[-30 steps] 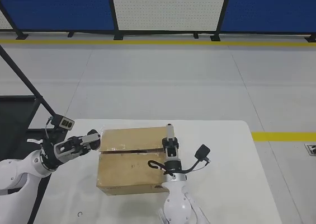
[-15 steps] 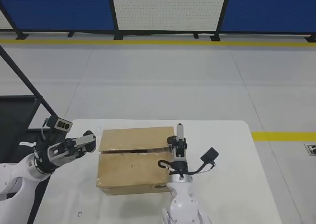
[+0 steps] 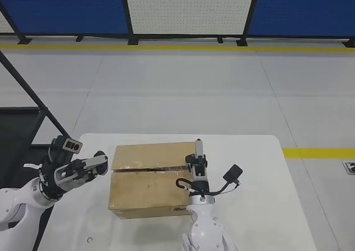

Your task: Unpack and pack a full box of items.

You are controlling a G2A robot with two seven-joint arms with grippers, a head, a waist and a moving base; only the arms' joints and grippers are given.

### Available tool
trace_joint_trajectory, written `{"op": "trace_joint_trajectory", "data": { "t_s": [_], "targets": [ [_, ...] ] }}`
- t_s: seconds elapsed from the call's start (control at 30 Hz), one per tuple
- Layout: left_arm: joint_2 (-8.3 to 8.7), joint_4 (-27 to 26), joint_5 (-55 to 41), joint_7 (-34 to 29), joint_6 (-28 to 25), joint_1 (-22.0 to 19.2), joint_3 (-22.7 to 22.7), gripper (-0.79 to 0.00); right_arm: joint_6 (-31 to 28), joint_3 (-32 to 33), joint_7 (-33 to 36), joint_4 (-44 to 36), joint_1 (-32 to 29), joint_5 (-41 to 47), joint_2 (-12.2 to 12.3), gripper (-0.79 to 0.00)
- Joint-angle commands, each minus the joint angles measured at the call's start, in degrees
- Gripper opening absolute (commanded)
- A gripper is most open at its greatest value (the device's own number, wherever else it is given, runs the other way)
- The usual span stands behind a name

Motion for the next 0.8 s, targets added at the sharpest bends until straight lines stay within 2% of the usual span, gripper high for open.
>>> {"op": "trace_joint_trajectory", "data": {
  "t_s": [0.0,0.4,0.6,0.77],
  "targets": [
    [0.03,-0.3,-0.4,-0.1,0.1,0.8,-0.4,-0.785,0.4,-0.1,0.1,0.0,0.1,-0.1,0.0,0.0],
    [0.11,-0.8,0.4,2.6,0.7,4.1,-2.3,-0.785,1.1,-0.5,0.7,1.1,0.5,-0.2,-0.2,0.0],
    [0.07,-1.3,2.9,5.0,0.0,5.3,-2.4,-0.785,-1.3,-0.8,4.2,-1.3,-1.8,1.0,0.0,0.0],
    [-0.07,-1.5,3.9,6.9,-0.3,6.0,-2.1,-0.785,-0.1,-0.5,4.7,-1.4,-2.6,0.2,0.2,0.0]
  ]
}}
